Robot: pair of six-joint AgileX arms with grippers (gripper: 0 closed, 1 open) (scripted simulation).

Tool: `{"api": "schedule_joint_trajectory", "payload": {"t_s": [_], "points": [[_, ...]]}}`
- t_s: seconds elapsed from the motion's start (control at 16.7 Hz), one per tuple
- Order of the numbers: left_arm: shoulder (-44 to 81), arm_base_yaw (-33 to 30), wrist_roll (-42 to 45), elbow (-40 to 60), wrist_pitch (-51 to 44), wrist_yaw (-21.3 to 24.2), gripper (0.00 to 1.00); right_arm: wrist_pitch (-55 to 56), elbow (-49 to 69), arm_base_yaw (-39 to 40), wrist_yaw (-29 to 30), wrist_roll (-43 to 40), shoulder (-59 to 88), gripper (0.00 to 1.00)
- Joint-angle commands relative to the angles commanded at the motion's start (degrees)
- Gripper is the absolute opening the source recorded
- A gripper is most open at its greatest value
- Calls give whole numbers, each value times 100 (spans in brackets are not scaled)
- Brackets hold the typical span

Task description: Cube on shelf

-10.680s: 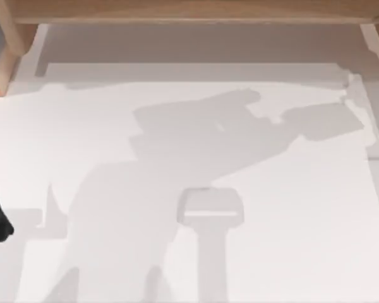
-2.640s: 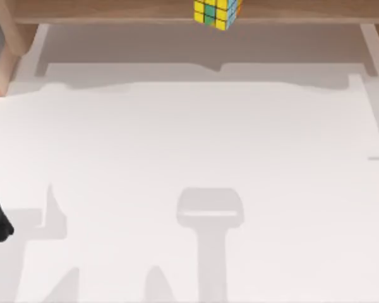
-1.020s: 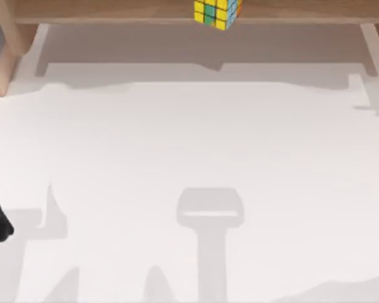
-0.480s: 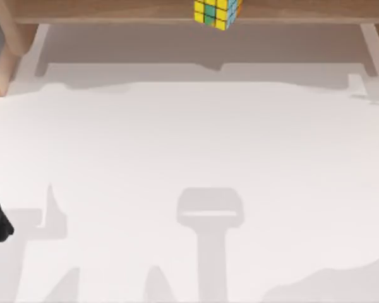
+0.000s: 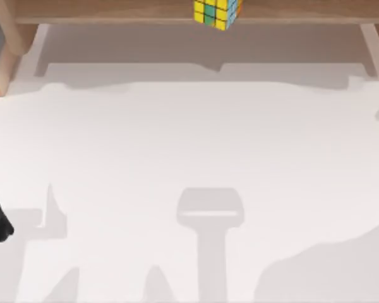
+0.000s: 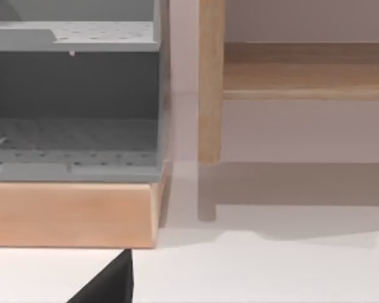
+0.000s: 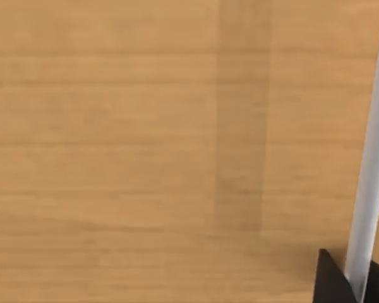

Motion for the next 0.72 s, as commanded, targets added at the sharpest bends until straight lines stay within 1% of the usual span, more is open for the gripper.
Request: {"api": "schedule_joint_trajectory", "payload": {"t_s": [0.24, 0.72], "points": [[0, 0, 0, 0, 0, 0, 100, -17, 21, 7, 7, 3, 8, 0], [0, 0, 0, 0, 0, 0, 100, -17, 21, 7, 7, 3, 8, 60]]}}
